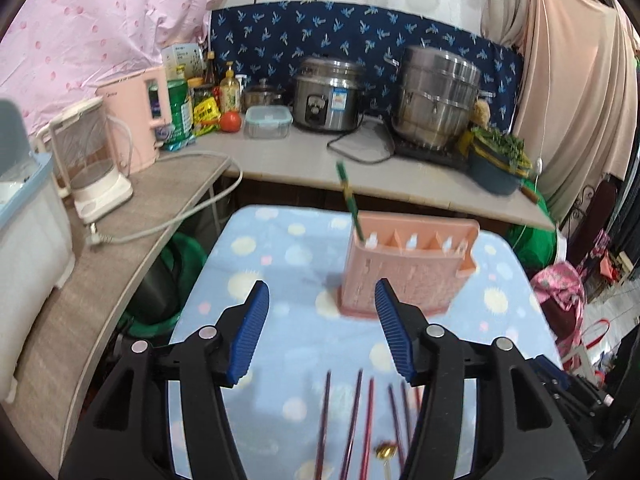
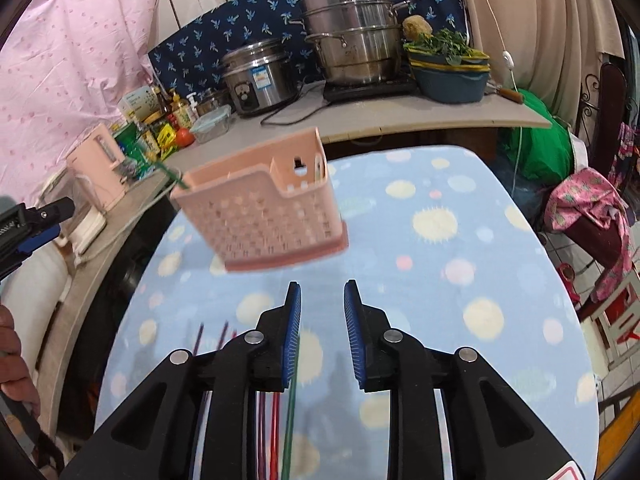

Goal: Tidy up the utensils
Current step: 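Open both tools and withdraw them from the pink holder, then grasp a dark red chopstick with the left tool while the right tool grasps a green chopstick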

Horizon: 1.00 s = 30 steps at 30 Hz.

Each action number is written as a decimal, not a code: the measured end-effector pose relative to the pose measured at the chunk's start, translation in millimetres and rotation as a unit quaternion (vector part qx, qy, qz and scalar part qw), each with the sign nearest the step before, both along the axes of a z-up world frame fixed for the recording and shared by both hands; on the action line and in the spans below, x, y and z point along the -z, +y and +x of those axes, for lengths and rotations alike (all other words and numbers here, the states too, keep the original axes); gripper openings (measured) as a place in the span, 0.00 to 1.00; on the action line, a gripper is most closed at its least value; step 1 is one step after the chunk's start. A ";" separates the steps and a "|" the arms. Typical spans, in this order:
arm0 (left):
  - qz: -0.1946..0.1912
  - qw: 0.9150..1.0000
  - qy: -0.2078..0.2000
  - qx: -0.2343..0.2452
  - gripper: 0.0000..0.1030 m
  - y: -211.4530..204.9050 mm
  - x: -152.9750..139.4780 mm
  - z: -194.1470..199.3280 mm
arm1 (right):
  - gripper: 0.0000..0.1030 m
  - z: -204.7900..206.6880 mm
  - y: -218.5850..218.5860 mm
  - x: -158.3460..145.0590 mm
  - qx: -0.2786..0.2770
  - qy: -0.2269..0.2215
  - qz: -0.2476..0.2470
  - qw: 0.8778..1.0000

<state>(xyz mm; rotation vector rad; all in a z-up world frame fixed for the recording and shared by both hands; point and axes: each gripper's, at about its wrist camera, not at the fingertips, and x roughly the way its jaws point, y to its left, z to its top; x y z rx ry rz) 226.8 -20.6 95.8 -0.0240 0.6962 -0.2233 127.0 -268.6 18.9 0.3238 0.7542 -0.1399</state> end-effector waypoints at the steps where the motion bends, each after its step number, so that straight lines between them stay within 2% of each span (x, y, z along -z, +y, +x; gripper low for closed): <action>1: 0.004 1.000 0.005 0.001 0.51 1.5 6.2 -7.1 | 0.22 -8.4 2.2 3.6 -0.001 0.006 0.000 1.000; 9: 0.036 0.997 0.064 0.006 0.51 18.3 66.3 -69.1 | 0.22 -73.7 27.5 43.0 -0.016 0.052 0.001 0.998; 16: 0.039 0.994 0.105 0.007 0.51 30.6 103.6 -104.3 | 0.22 -106.5 57.9 65.9 -0.049 0.076 -0.004 0.996; 30: 0.051 0.988 0.146 0.006 0.51 37.9 140.9 -141.8 | 0.22 -132.0 97.4 94.3 -0.095 0.106 -0.013 0.990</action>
